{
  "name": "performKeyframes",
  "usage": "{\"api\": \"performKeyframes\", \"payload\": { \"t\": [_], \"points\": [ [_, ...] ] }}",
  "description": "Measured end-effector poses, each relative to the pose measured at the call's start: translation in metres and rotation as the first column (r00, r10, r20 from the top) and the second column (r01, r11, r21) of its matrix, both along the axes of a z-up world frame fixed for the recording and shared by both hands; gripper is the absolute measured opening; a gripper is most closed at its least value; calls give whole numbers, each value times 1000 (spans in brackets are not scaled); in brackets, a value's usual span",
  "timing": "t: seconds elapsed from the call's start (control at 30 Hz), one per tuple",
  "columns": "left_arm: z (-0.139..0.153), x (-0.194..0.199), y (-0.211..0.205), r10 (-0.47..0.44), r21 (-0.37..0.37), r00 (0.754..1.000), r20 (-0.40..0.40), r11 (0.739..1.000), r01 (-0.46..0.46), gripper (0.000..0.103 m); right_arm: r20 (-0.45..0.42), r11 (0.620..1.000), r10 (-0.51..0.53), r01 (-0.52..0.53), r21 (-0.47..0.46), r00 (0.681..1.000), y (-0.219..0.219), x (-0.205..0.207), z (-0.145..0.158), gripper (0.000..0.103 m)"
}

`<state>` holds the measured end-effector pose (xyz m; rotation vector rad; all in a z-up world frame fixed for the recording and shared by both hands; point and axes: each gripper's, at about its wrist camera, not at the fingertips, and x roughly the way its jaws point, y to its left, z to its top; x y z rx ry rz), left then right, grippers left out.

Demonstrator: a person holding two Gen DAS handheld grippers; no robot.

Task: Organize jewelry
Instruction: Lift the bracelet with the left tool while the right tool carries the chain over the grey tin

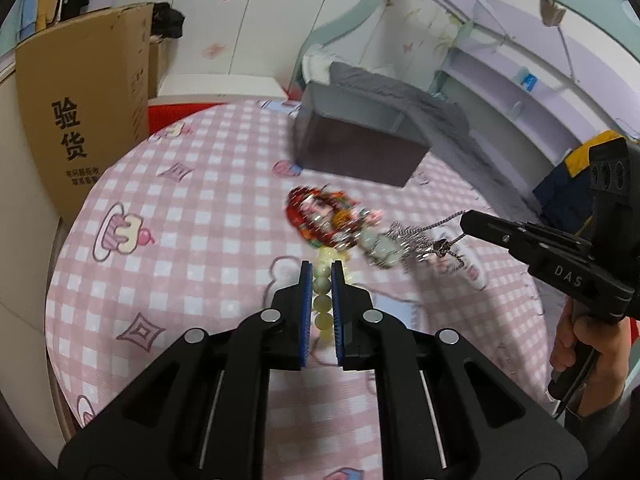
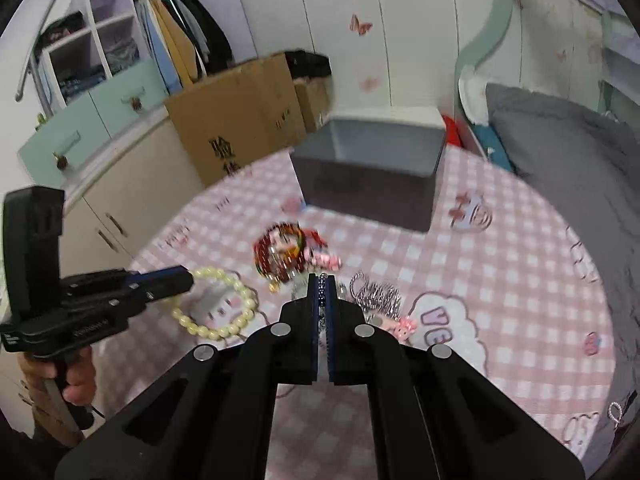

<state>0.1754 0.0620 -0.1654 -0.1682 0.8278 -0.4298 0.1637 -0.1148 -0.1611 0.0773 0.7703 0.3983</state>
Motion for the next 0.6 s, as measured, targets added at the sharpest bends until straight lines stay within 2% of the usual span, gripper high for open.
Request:
{"api": "performKeyframes", "payload": {
  "t": [0.2, 0.6],
  "points": [
    [31, -5, -7, -39, -46, 997, 62, 998, 41, 9, 76, 999, 4, -7, 40, 997, -9, -15, 38, 1],
    [78, -2, -17, -90, -87, 985, 149, 991, 104, 9, 228, 999, 20, -28, 28, 973, -7, -27, 100, 1]
  ]
}}
